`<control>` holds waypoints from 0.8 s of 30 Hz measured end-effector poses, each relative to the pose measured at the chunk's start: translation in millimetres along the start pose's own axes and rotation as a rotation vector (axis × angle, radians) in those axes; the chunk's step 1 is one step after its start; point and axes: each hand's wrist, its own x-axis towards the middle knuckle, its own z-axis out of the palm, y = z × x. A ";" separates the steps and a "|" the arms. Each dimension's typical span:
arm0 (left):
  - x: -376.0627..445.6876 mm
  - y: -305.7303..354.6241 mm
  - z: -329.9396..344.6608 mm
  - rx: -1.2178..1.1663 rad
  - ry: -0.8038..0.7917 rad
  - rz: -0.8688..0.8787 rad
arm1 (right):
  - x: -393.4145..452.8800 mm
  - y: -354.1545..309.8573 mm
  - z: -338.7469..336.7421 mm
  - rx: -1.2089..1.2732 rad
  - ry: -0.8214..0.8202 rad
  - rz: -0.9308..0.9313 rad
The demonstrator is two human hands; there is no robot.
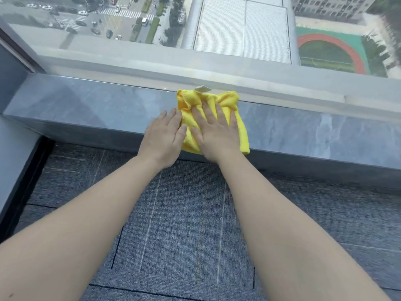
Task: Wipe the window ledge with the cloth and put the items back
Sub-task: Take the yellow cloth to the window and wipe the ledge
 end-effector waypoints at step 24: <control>-15.2 97.4 24.6 0.129 -0.132 -0.072 | -37.9 128.2 -24.1 0.132 -0.034 0.607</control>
